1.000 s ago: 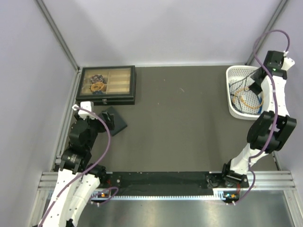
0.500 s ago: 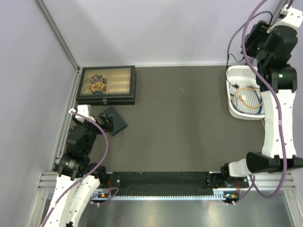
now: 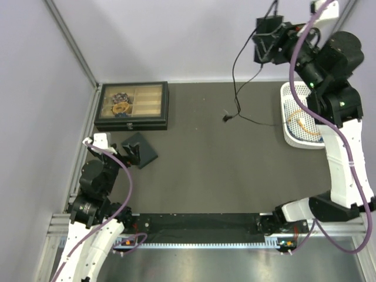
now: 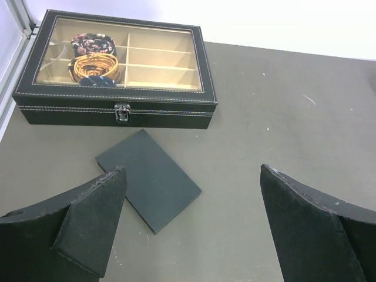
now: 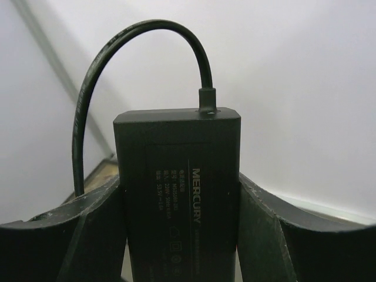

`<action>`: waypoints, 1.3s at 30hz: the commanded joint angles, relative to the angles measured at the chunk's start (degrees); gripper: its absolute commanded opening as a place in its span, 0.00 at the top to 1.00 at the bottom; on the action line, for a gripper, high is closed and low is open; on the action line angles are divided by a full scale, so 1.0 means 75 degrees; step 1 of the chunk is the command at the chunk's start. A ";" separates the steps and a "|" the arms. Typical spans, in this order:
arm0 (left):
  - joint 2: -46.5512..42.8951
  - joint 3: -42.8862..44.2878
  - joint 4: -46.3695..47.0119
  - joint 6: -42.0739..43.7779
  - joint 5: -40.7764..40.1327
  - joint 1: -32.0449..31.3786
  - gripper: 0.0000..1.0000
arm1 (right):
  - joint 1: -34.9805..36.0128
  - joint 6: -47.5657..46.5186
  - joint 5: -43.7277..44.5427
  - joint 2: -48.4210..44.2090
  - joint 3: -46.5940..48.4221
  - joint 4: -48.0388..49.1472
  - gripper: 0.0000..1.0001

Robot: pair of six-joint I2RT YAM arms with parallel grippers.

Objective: Insert the plug into the switch port
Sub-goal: Pick up the power from the bin, then place the power at the center of the board.

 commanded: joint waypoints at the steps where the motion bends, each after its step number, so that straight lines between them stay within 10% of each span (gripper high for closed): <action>1: -0.0132 -0.0032 0.0345 -0.0037 -0.0095 -0.0039 0.01 | 0.0929 0.0001 -0.0864 0.1004 0.1691 0.0695 0.68; 8: -0.0191 -0.0020 0.0298 -0.0072 -0.0131 -0.0027 0.01 | 0.1692 0.0141 -0.1238 0.2017 0.2985 0.1828 0.67; 26: -0.0226 -0.0032 0.0322 -0.0060 -0.0084 -0.0039 0.01 | 0.0721 0.0267 0.3621 0.0177 -0.4430 0.2042 0.64; 39: 0.0008 -0.0043 0.0333 -0.0049 -0.0048 -0.0039 0.01 | -0.0382 0.1629 0.4221 0.1135 -0.7515 0.0765 0.60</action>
